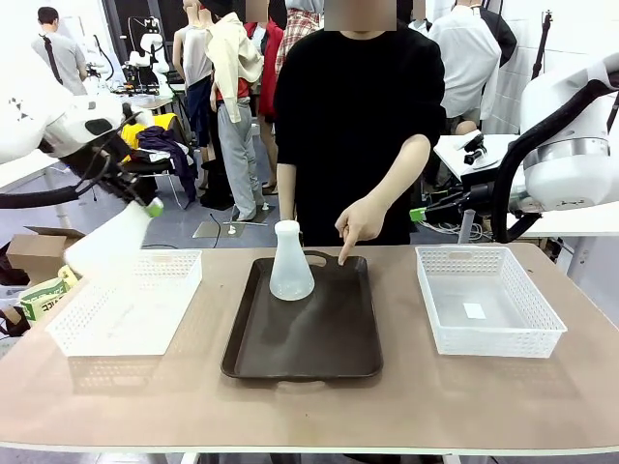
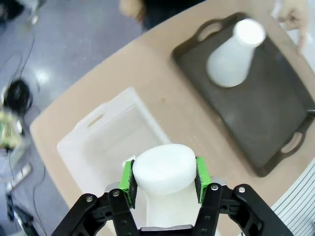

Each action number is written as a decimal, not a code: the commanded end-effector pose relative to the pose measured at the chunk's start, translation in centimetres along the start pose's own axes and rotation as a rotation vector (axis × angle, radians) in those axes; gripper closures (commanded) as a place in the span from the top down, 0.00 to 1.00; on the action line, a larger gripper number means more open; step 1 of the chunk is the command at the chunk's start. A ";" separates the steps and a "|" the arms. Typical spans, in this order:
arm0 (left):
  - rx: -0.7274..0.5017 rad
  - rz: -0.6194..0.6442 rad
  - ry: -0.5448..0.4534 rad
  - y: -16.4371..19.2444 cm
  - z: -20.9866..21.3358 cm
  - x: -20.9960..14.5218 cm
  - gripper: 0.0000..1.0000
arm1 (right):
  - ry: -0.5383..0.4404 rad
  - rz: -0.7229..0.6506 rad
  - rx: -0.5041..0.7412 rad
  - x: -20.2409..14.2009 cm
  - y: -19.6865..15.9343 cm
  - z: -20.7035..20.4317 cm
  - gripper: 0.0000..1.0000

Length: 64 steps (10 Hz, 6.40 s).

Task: Prepare the laboratory tools.
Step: Place the picked Big flask upright in the Handle tray as directed by the person.

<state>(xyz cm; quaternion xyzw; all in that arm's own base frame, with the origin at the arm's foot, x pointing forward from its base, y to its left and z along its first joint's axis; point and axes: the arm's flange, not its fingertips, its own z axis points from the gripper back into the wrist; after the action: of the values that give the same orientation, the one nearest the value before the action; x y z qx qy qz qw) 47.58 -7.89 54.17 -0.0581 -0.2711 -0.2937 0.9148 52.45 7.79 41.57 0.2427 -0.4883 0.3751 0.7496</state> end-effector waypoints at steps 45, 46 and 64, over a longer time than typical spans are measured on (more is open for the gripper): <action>-1.007 -0.661 -0.791 -12.1 -24.5 0.3 1.00 | 0.010 -0.006 0.004 -0.1 0.0 0.1 1.00; -1.016 -0.661 -0.768 -12.1 -24.3 0.0 1.00 | 0.010 -0.006 0.004 -0.1 0.0 0.1 1.00; -1.088 -0.641 -0.648 -12.6 -24.1 -0.9 1.00 | 0.010 -0.006 0.004 -0.1 0.0 0.1 1.00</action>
<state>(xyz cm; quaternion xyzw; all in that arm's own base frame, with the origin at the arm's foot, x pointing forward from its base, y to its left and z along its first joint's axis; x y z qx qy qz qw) 50.93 -24.12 32.54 -0.5099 -0.3453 -0.6082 0.5009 52.45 7.80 41.59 0.2427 -0.4884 0.3752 0.7495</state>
